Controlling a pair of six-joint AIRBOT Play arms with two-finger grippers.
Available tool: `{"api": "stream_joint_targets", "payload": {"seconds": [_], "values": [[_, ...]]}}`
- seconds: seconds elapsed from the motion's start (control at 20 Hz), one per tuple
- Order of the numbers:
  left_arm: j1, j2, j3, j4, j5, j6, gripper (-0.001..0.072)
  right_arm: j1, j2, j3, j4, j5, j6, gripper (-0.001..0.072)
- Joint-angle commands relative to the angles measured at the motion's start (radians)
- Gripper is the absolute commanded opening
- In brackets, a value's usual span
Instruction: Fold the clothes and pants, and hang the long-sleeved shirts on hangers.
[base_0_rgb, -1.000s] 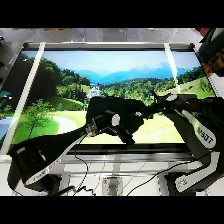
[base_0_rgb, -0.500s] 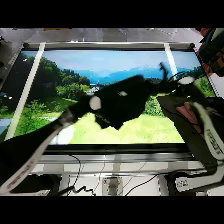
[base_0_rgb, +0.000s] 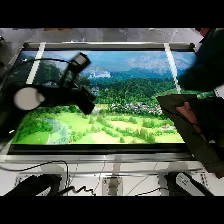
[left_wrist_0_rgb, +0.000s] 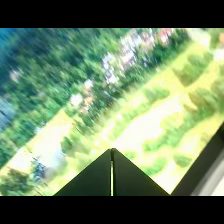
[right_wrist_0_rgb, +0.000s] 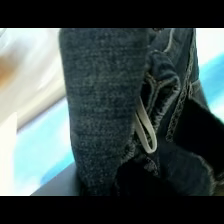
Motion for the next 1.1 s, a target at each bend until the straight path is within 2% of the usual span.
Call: {"api": "stream_joint_targets", "payload": {"seconds": [0.0,0.15,0.25,0.3,0.4,0.45,0.5,0.55,0.7,0.75,0.8,0.85,0.9,1.05], "values": [[0.022,0.086,0.000,0.021,0.039,0.000,0.0024,-0.318,0.131,0.061,-0.283,0.153,0.122,0.0038],[0.022,0.083,0.000,0.021,0.045,0.000,0.0025,-0.521,0.120,0.055,-0.362,0.500,0.122,0.0038],[0.022,0.076,0.000,0.021,0.044,-0.001,0.0025,-0.589,0.099,0.035,-0.358,0.594,0.124,0.0045],[0.022,0.075,0.000,0.021,0.044,0.000,0.0024,-0.600,0.097,0.026,-0.358,0.602,0.142,0.0123],[0.022,0.073,0.000,0.021,0.044,0.000,0.0025,-0.600,0.097,0.022,-0.337,0.596,0.153,0.0502],[0.022,0.072,0.000,0.021,0.044,0.000,0.0025,-0.600,0.097,0.022,-0.325,0.592,0.153,0.0652],[0.022,0.072,0.000,0.021,0.044,0.000,0.0025,-0.600,0.097,0.022,-0.315,0.588,0.153,0.0690],[0.022,0.072,0.000,0.021,0.044,0.000,0.0025,-0.600,0.097,0.022,-0.302,0.581,0.153,0.0690],[0.022,0.071,0.000,0.021,0.044,0.000,0.0025,-0.595,0.097,0.022,-0.244,0.554,0.151,0.0675],[0.022,0.071,0.000,0.021,0.044,0.000,0.0024,-0.578,0.097,0.022,-0.221,0.532,0.134,0.0574],[0.022,0.071,0.000,0.021,0.044,0.000,0.0025,-0.553,0.097,0.022,-0.200,0.515,0.127,0.0408],[0.022,0.071,0.000,0.021,0.044,0.000,0.0025,-0.515,0.097,0.022,-0.181,0.502,0.114,0.0183],[0.022,0.071,0.000,0.021,0.044,-0.001,0.0025,-0.468,0.097,0.022,-0.165,0.487,0.073,0.0038],[0.022,0.071,0.000,0.021,0.044,0.000,0.0025,-0.257,0.096,0.022,-0.161,0.468,-0.029,0.0037]]}}
